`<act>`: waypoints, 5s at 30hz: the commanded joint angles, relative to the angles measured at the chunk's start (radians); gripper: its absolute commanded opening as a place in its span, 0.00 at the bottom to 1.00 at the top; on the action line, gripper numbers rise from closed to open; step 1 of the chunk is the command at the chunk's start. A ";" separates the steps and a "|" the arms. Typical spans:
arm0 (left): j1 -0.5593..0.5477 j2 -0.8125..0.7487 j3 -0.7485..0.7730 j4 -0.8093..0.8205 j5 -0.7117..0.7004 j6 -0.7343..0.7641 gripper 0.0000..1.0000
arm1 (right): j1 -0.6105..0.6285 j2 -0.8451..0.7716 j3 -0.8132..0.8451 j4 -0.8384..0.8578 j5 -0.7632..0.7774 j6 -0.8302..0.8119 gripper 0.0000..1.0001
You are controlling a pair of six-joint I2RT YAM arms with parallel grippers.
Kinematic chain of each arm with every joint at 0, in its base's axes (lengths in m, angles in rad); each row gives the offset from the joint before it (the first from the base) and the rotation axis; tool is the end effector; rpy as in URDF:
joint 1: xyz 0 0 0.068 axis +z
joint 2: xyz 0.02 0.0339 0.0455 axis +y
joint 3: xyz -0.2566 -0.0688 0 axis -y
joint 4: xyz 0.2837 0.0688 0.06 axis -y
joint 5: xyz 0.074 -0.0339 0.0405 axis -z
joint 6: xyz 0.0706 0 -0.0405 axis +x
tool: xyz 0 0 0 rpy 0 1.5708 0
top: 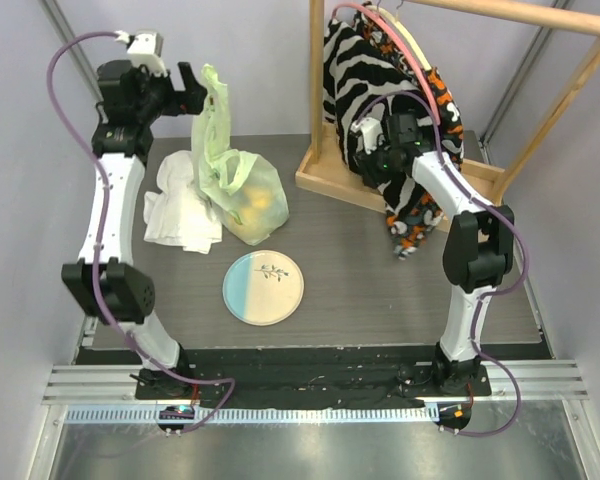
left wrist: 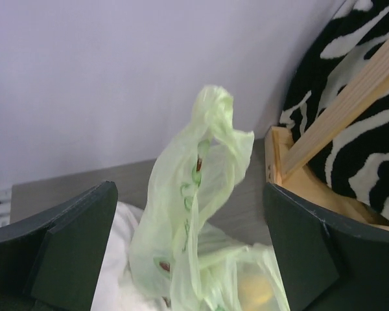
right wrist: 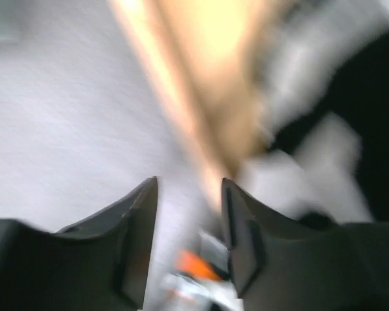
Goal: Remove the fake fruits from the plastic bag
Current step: Adjust the distractor at the center of the board, then adjust the plastic bag at the center of the board.
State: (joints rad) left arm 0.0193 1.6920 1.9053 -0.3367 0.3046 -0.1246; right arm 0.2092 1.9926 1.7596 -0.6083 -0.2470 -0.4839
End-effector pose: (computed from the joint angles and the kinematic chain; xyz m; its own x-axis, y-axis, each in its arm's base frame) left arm 0.4562 -0.0124 0.4695 -0.1568 -0.1216 -0.9801 0.2617 0.9518 -0.1600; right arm 0.4952 0.1228 0.2343 -0.4777 -0.5626 -0.6748 -0.6586 0.7376 -0.1487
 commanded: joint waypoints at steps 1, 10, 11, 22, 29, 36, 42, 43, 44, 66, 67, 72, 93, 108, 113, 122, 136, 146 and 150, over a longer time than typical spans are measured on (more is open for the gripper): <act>-0.047 0.145 0.217 0.079 -0.004 0.114 1.00 | 0.235 -0.159 0.057 -0.001 -0.268 0.205 0.58; -0.084 0.294 0.377 0.050 -0.006 0.347 1.00 | 0.407 -0.036 0.109 0.261 -0.485 0.766 0.84; -0.084 0.302 0.385 0.051 0.002 0.356 1.00 | 0.401 -0.009 0.156 0.269 -0.476 0.812 0.85; -0.091 0.342 0.385 0.019 -0.002 0.381 0.47 | 0.414 0.348 0.404 0.591 -0.417 1.259 0.92; -0.093 0.334 0.380 0.014 -0.021 0.399 0.00 | 0.424 0.339 0.483 0.647 -0.443 1.338 0.94; -0.099 0.308 0.365 0.008 -0.036 0.384 0.00 | 0.429 0.327 0.413 0.697 -0.442 1.394 0.94; -0.099 0.278 0.330 0.002 -0.036 0.378 0.00 | 0.446 0.350 0.466 0.668 -0.413 1.267 0.42; -0.099 0.275 0.333 0.005 -0.050 0.379 0.00 | 0.440 0.369 0.521 0.645 -0.382 1.213 0.22; -0.098 0.276 0.354 0.030 -0.108 0.364 0.00 | 0.418 0.377 0.564 0.575 -0.349 1.099 0.01; -0.093 -0.532 -0.644 -0.065 -0.012 0.022 0.00 | 0.257 -0.254 -0.194 0.257 -0.186 0.216 0.01; -0.097 -0.561 -0.722 -0.068 0.001 0.001 0.00 | 0.262 -0.283 -0.245 0.208 -0.175 0.211 0.01; -0.111 -0.627 -0.755 -0.129 0.015 -0.079 0.00 | 0.324 -0.481 -0.382 0.087 -0.101 0.143 0.30; -0.038 -0.738 -0.752 -0.082 0.062 -0.314 0.00 | 0.585 -0.068 0.067 0.189 -0.097 0.134 0.17; 0.041 -0.851 -0.828 -0.248 0.079 -0.173 0.00 | 0.579 0.037 0.250 0.179 -0.087 0.196 0.09; 0.051 -0.827 -0.830 -0.217 0.097 -0.184 0.00 | 0.584 -0.106 0.113 0.203 -0.161 0.241 0.10; 0.074 -0.816 -0.795 -0.232 0.122 -0.187 0.00 | 0.595 0.027 0.187 0.220 -0.185 0.260 0.03; 0.117 -0.831 -0.743 -0.265 0.185 -0.193 0.00 | 0.627 0.184 0.250 0.329 0.123 0.331 0.01; 0.117 -0.905 -0.770 -0.340 0.169 -0.089 0.00 | 0.591 0.061 0.064 0.280 0.225 0.113 0.01; 0.117 -0.890 -0.773 -0.303 0.165 -0.102 0.00 | 0.650 -0.156 -0.309 0.266 0.192 0.104 0.01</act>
State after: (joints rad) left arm 0.1310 0.7944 1.1278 -0.6781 0.4500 -0.2298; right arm 0.7906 2.0804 1.6573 -0.3031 -0.0227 -0.3370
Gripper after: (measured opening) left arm 0.012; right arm 0.050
